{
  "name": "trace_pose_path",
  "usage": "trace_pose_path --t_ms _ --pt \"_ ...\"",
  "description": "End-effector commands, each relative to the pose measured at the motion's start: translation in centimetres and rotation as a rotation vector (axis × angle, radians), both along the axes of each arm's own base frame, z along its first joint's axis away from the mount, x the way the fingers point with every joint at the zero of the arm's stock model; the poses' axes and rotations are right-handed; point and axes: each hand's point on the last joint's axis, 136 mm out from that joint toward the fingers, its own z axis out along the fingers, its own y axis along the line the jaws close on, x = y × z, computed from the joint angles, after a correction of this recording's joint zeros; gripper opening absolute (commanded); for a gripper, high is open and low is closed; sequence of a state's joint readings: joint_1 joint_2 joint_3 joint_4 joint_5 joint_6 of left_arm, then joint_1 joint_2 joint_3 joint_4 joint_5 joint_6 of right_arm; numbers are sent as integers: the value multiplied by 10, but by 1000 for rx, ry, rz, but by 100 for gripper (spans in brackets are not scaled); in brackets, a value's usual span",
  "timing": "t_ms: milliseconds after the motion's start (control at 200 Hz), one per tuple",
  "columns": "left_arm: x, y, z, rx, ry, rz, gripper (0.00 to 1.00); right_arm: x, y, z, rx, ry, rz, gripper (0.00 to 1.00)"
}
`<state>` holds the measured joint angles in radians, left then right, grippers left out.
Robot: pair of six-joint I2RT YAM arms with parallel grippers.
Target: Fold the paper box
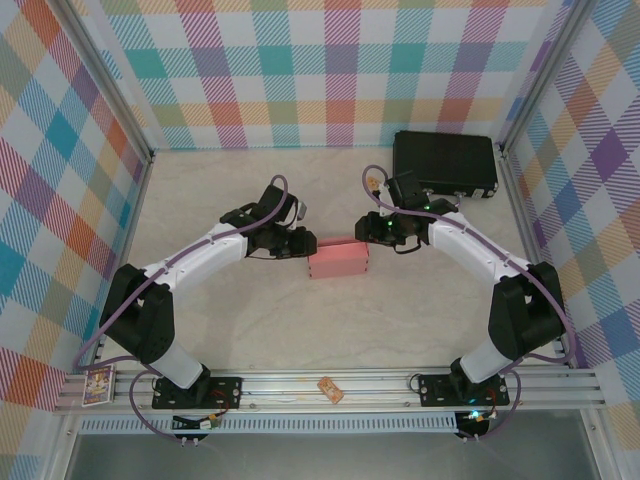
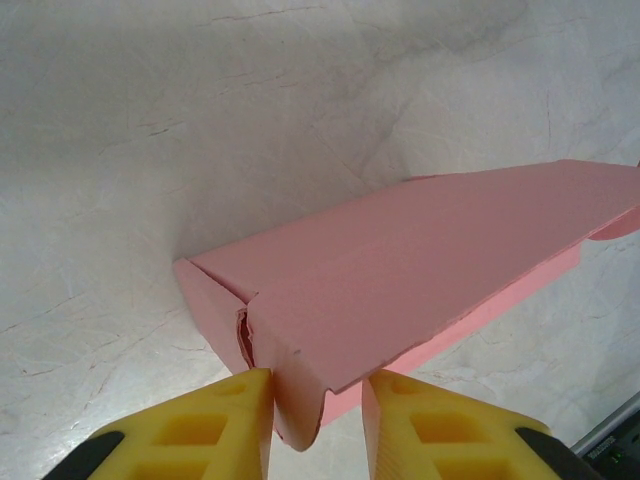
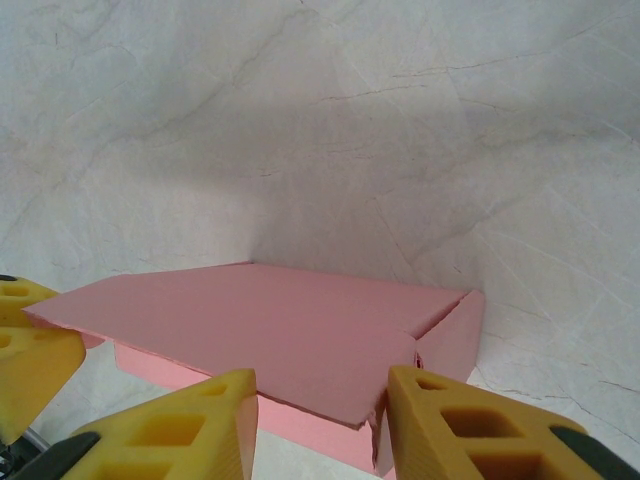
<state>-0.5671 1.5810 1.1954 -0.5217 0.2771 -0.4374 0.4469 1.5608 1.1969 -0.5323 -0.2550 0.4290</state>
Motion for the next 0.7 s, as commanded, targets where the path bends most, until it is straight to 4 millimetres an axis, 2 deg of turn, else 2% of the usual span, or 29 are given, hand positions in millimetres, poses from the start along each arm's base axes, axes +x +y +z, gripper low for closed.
trace_pose_path --t_ms 0,590,695 --pt "1 -1 8 -24 -7 -2 30 -7 -2 -3 -5 14 20 39" --pt "1 -4 15 -57 -21 2 32 -8 -2 -4 -3 19 17 39" --pt "1 -4 16 -61 -22 6 36 -8 -2 -4 -4 17 18 39"
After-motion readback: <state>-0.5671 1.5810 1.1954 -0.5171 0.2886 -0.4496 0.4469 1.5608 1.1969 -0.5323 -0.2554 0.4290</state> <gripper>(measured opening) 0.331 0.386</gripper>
